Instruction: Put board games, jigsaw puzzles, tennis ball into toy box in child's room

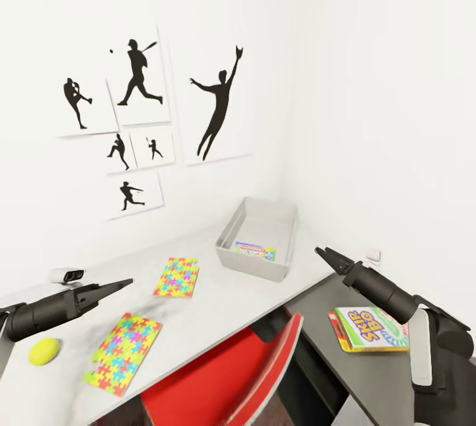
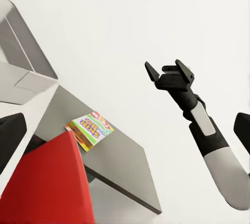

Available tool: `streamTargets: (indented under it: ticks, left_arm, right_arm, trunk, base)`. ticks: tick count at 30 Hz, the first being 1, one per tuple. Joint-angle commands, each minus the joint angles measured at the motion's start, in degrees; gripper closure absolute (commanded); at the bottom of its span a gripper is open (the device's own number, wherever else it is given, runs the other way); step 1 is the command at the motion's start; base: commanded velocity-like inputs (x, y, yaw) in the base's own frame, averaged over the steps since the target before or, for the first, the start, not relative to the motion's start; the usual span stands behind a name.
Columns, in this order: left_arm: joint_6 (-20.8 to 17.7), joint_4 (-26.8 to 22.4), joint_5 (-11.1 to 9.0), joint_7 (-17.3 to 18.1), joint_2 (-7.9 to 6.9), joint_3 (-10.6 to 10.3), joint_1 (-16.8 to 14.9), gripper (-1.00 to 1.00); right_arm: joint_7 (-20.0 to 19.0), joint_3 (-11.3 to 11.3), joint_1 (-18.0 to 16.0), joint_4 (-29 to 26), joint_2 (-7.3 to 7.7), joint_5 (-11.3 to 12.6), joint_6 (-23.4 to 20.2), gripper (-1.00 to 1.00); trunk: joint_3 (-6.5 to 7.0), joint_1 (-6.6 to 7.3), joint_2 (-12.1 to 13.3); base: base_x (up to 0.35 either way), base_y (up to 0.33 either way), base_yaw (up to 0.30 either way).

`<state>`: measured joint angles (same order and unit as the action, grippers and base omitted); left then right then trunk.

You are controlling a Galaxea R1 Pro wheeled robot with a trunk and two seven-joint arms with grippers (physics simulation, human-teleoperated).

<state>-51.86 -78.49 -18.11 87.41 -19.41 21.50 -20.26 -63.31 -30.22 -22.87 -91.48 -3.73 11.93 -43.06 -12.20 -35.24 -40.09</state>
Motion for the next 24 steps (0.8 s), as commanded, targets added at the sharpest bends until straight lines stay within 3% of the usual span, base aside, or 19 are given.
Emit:
streamTargets:
  ticks: [1,10,24]
  left_arm:
    - [-0.6,0.0,0.0,0.2,-0.02,0.0,0.0,-1.00]
    - [-0.6,0.0,0.1,0.6,-0.07,0.2,0.0,-1.00]
    - [-0.5,0.0,0.1,0.7,-0.15,0.2,0.0,-1.00]
  right_arm:
    - [-0.1,-0.1,-0.1,0.0,-0.05,0.1,-0.4,-1.00]
    - [0.0,0.6,-0.1,0.0,-0.05,0.1,-0.4,-1.00]
    - [0.1,0.7,-0.1,0.0,-0.05,0.1,-0.4,-1.00]
  trunk:
    - [0.00,0.02,-0.1]
    - [0.19,0.02,-0.1]
    - [0.19,0.02,-0.1]
  base:
    - [-0.290,0.125,0.000]
    - [-0.170,0.098,-0.031]
    - [-0.061,0.027,-0.259]
